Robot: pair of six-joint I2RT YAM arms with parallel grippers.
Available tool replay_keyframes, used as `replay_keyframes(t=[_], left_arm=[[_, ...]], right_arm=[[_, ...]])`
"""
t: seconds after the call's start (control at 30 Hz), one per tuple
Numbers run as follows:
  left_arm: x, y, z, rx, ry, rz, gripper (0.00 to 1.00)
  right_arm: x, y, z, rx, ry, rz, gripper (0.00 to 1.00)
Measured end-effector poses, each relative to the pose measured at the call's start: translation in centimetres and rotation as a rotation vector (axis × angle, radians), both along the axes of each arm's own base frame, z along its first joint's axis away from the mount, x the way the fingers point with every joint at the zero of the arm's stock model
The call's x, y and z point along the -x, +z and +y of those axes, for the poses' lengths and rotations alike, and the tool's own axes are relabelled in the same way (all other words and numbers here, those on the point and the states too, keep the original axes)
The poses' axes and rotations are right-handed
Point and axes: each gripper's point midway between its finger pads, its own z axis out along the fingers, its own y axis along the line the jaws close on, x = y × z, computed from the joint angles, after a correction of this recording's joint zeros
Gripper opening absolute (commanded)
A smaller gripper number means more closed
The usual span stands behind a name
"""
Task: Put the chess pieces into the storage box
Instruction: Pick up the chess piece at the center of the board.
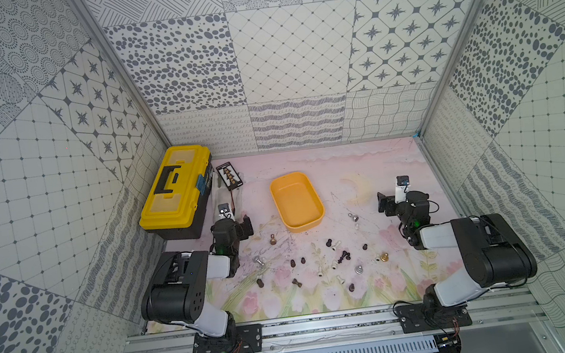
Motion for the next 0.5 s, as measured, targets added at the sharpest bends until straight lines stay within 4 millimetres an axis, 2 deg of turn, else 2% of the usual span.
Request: replay_keyframes(t=[0.07, 0.1, 0.17, 0.23, 0.3, 0.33, 0.37, 0.43, 0.5], left_arm=[[0.1, 1.2, -0.1, -0.011, 0.000, -0.025, 0.88], [0.1, 2.3, -0.5, -0.021, -0.004, -0.049, 0.85], [0.2, 5.3, -1.6, -0.032, -0.020, -0.100, 0.79], [0.1, 9.0, -3.0, -0.017, -0.037, -0.154, 0.73], [0.1, 12.8, -4.4, 0.037, -0.053, -0.197, 0.69], [0.3, 14.5, -5.2, 0.068, -0.064, -0.209, 0.69], [0.5, 15.6, -5.9, 0.097, -0.078, -0.212, 0.68], [1.2, 17.5, -8.0, 0.150, -0.125, -0.201, 0.67], [2.6, 18.6, -11.2, 0.202, -0.213, -0.157, 0.67]], right_arm=[[0.4, 0.8, 0.2, 0.007, -0.014, 0.024, 0.84], [0.6, 2.1, 0.4, 0.004, -0.022, 0.025, 0.81], [0.6, 5.9, 1.6, -0.027, -0.016, -0.009, 0.75], [0.7, 11.3, 4.2, -0.085, 0.027, -0.071, 0.73], [1.6, 14.6, 7.4, -0.134, 0.094, -0.085, 0.73], [2.4, 15.5, 9.5, -0.157, 0.140, -0.065, 0.73], [3.1, 15.7, 10.9, -0.168, 0.169, -0.036, 0.72], [4.9, 14.6, 14.0, -0.189, 0.239, 0.073, 0.70], [7.1, 11.6, 15.6, -0.185, 0.268, 0.228, 0.65]])
